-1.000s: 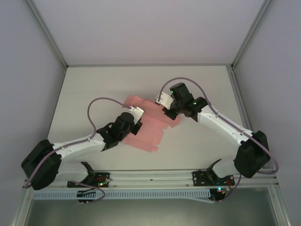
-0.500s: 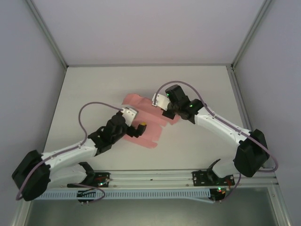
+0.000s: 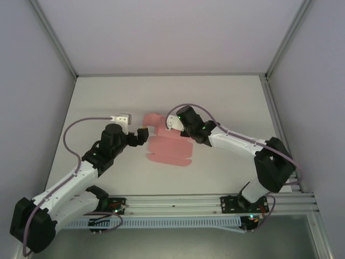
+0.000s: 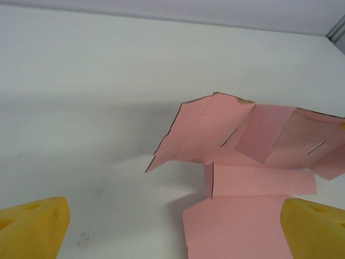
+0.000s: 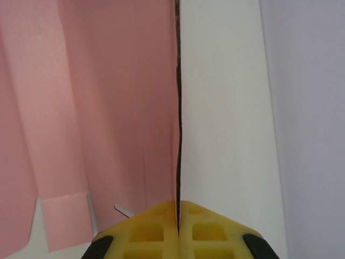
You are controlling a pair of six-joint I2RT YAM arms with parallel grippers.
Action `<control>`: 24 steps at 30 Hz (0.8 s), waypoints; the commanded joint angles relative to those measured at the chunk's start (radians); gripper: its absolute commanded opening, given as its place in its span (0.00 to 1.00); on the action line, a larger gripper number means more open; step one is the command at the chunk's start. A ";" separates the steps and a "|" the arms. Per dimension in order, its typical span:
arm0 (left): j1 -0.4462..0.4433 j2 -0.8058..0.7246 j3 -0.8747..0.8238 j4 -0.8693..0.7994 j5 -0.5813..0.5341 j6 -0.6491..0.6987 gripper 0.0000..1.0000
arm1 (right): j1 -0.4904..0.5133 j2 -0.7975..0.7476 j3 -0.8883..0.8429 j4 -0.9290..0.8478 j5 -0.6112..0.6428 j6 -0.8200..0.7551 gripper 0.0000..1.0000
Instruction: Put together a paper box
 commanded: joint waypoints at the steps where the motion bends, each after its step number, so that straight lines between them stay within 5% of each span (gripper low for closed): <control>1: 0.026 0.025 0.026 -0.035 0.047 -0.056 1.00 | 0.011 0.072 0.005 0.059 0.114 -0.071 0.00; 8: 0.048 0.066 0.006 -0.020 0.075 -0.080 1.00 | 0.020 0.199 -0.077 0.428 0.267 -0.171 0.00; 18: 0.108 0.084 -0.006 -0.023 0.080 -0.098 1.00 | 0.045 0.218 -0.210 0.865 0.319 -0.423 0.00; 24: 0.134 0.112 -0.001 -0.022 0.094 -0.104 1.00 | 0.058 0.217 -0.223 0.829 0.289 -0.440 0.00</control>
